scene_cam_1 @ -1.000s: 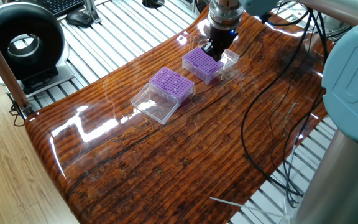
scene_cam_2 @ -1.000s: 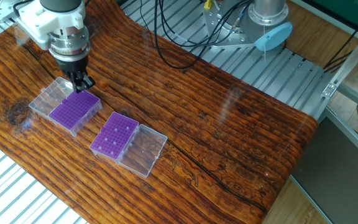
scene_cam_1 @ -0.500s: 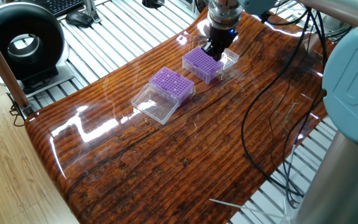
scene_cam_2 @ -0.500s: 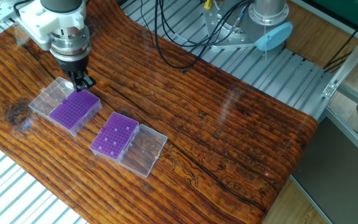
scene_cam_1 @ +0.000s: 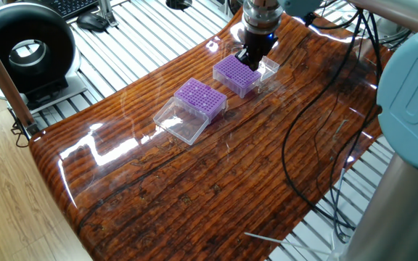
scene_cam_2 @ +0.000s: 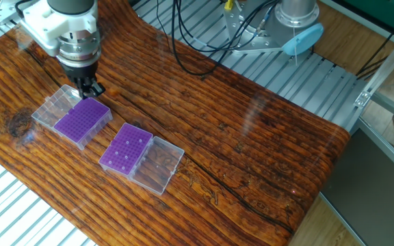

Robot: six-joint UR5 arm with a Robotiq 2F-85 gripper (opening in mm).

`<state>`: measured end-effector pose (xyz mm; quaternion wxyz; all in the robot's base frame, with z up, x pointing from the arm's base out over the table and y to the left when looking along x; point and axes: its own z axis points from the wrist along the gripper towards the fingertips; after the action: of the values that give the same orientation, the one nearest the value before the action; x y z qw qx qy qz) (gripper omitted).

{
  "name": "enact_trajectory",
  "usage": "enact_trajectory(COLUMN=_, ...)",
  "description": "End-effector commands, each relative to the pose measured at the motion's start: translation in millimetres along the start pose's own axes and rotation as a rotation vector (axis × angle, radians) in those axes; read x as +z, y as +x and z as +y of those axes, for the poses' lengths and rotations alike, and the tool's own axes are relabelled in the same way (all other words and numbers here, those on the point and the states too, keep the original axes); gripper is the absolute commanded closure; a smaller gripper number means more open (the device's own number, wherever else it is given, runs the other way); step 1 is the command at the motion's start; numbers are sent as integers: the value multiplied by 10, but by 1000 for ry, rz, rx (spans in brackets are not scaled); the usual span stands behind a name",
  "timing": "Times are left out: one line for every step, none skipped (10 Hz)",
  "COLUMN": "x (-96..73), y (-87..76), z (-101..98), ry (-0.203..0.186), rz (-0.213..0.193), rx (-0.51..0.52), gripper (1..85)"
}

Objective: Transfer all small pipette tips from one holder to another

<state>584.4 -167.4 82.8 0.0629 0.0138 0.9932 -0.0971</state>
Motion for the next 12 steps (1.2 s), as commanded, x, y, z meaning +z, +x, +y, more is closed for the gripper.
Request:
enact_trajectory(x=-57, y=-131, z=83, ry=-16, rz=-45, rx=-6, gripper=847)
enact_trajectory(x=-62, y=-200, z=110, ry=-26, rz=-71, rx=-11, gripper=847)
enact_trajectory(x=-71, y=-264, z=127, ry=-29, rz=-94, rx=-18, gripper=847)
enact_trajectory(x=-76, y=-287, z=134, ry=-34, rz=-105, rx=-20, gripper=847)
enact_trajectory(x=-79, y=-307, z=131, ry=-37, rz=-119, rx=-23, gripper=847)
enact_trajectory(x=-70, y=-316, z=143, ry=-52, rz=-129, rx=-21, gripper=847)
enact_trajectory(x=-52, y=-327, z=155, ry=-75, rz=-144, rx=-18, gripper=847)
enact_trajectory(x=-45, y=-348, z=161, ry=-86, rz=-157, rx=-19, gripper=847)
enact_trajectory(x=-48, y=-367, z=160, ry=-87, rz=-167, rx=-21, gripper=847)
enact_trajectory(x=-40, y=-370, z=143, ry=-87, rz=-173, rx=-22, gripper=847)
enact_trajectory(x=-18, y=-371, z=120, ry=-94, rz=-184, rx=-31, gripper=847)
enact_trajectory(x=1, y=-371, z=96, ry=-96, rz=-192, rx=-36, gripper=847)
